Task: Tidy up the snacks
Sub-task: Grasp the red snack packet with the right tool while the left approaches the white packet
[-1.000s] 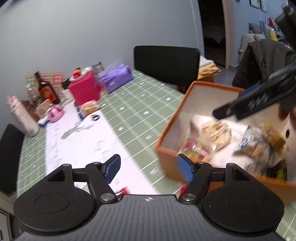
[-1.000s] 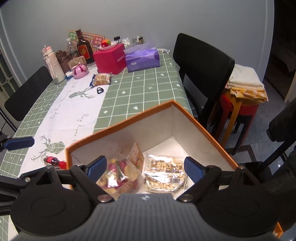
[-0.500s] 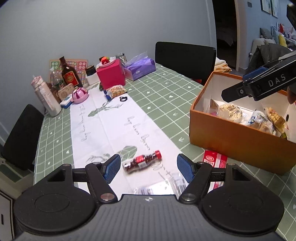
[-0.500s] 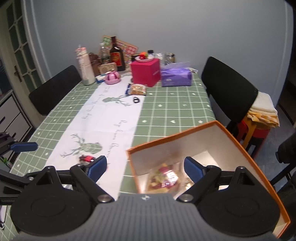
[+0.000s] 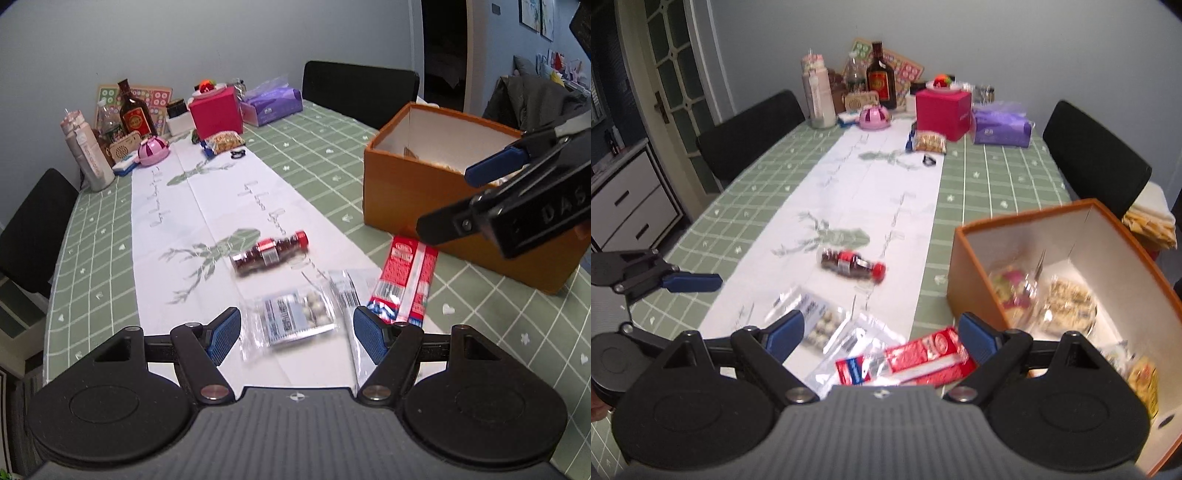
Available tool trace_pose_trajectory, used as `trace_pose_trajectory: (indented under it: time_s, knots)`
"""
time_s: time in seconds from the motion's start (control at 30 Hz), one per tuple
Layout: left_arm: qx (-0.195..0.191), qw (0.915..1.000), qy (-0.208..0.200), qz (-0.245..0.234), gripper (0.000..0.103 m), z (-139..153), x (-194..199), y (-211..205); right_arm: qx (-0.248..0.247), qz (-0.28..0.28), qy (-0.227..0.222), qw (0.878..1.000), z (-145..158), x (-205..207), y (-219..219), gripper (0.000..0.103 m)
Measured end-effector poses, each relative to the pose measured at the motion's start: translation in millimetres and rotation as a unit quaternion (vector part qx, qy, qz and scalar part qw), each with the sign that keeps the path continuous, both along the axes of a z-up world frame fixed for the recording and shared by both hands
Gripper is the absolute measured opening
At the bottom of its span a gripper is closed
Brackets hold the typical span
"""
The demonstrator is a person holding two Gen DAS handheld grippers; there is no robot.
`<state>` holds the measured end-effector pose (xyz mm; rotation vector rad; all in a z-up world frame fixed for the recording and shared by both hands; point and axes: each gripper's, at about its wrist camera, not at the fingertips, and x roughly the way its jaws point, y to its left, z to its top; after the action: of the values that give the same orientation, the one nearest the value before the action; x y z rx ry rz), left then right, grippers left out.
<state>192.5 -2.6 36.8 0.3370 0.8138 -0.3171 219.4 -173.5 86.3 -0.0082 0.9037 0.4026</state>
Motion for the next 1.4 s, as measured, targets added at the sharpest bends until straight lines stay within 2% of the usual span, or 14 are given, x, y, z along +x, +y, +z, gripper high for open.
trace_pose_trajectory:
  time_s: [0.17, 0.3, 0.53, 0.7, 0.9, 1.07, 1.13, 1.17, 1.2, 1.27, 1.3, 1.4]
  knots:
    - [0.016, 0.9998, 0.009, -0.005, 0.082, -18, -9, 4, 0.014, -0.018, 0.044, 0.999, -35, -6, 8, 0.088]
    - [0.026, 0.9995, 0.016, -0.006, 0.082, -34, -15, 2, 0.027, -0.054, 0.075, 0.995, -61, -6, 7, 0.088]
    - [0.040, 0.9984, 0.030, -0.029, 0.082, -56, -24, -17, 0.070, -0.155, 0.125, 0.977, -100, 7, -5, 0.088]
    - [0.035, 0.9982, 0.040, -0.027, 0.082, -63, -16, -29, 0.095, -0.210, 0.136, 0.964, -112, 13, -7, 0.088]
    - [0.006, 0.9981, 0.061, 0.001, 0.083, -69, 3, -31, 0.102, -0.233, 0.129, 0.959, -115, 22, -7, 0.088]
    - [0.006, 0.9974, 0.071, 0.009, 0.083, -77, 11, -36, 0.091, -0.230, 0.116, 0.962, -117, 30, -5, 0.089]
    - [0.004, 0.9974, 0.071, 0.012, 0.082, -81, 13, -38, 0.075, -0.220, 0.107, 0.967, -117, 33, -1, 0.085]
    - [0.000, 0.9972, 0.073, 0.013, 0.082, -81, 14, -38, 0.059, -0.212, 0.101, 0.970, -117, 34, 2, 0.079]
    - [-0.006, 0.9969, 0.077, 0.013, 0.079, -81, 14, -38, 0.050, -0.205, 0.097, 0.973, -116, 35, 4, 0.073]
    - [-0.015, 0.9964, 0.084, 0.007, 0.070, -81, 13, -39, 0.049, -0.189, 0.094, 0.976, -116, 36, 6, 0.065]
    - [-0.020, 0.9960, 0.087, 0.003, 0.062, -80, 13, -39, 0.048, -0.182, 0.094, 0.978, -116, 36, 6, 0.061]
    - [-0.030, 0.9943, 0.101, -0.012, 0.044, -79, 8, -37, 0.038, -0.150, 0.090, 0.984, -116, 34, 9, 0.059]
